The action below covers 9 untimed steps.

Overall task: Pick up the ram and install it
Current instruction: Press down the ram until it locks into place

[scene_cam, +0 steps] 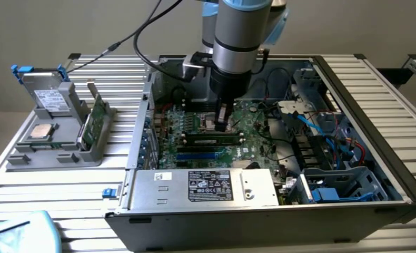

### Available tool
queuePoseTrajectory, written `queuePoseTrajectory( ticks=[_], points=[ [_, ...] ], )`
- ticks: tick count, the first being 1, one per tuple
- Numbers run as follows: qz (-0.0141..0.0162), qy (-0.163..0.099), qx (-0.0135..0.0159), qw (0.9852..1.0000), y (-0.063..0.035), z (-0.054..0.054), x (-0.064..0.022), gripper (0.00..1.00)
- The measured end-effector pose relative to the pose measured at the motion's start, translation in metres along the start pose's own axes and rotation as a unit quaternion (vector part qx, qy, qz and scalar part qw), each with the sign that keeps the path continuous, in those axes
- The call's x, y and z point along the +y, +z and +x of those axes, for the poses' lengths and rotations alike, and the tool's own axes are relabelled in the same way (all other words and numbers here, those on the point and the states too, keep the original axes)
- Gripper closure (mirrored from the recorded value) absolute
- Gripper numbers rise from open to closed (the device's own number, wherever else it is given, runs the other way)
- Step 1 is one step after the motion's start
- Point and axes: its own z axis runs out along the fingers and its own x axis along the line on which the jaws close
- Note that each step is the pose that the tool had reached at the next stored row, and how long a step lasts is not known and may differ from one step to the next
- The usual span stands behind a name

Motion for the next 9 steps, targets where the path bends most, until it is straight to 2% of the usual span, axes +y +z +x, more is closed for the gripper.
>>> queuePoseTrajectory(
  ticks=[5, 9],
  points=[
    [0.0008, 0.037, -0.0022, 0.9993, 0.0, 0.0, 0.0, 0.89],
    [0.0015, 0.068, -0.004, 0.9977, 0.0, 0.0, 0.0, 0.89]
  ],
)
